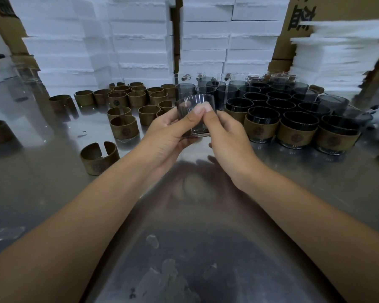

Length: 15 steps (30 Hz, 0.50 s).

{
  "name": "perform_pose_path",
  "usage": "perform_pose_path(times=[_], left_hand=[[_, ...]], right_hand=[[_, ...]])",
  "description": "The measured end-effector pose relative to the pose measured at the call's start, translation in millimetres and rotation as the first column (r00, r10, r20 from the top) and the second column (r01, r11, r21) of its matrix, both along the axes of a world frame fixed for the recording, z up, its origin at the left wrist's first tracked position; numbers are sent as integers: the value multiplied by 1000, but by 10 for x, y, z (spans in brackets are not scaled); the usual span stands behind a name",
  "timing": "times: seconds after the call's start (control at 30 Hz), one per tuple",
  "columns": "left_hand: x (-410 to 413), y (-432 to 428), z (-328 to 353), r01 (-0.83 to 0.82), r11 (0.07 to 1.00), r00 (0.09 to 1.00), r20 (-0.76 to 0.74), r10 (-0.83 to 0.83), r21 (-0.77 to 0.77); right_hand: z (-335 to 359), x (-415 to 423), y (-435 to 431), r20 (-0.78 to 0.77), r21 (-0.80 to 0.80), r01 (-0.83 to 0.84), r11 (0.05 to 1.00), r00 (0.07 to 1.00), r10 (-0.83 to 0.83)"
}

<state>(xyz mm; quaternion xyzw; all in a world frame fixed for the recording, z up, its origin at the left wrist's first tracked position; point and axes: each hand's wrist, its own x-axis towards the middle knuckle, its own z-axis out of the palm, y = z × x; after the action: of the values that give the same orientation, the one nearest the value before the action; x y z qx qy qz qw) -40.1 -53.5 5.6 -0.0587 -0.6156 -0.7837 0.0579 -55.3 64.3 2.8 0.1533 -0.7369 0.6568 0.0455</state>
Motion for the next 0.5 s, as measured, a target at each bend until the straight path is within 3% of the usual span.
perform_pose_path(times=[0.27,0.5], left_hand=[[10,-34,12,10,995,1000,28,-13,100],[-13,-66,8,66,989,998,1,-67,132]], right_hand=[[36,28,38,15,-174,-62,983,998,66],[83,9,84,116,-270,-44,962,990,78]])
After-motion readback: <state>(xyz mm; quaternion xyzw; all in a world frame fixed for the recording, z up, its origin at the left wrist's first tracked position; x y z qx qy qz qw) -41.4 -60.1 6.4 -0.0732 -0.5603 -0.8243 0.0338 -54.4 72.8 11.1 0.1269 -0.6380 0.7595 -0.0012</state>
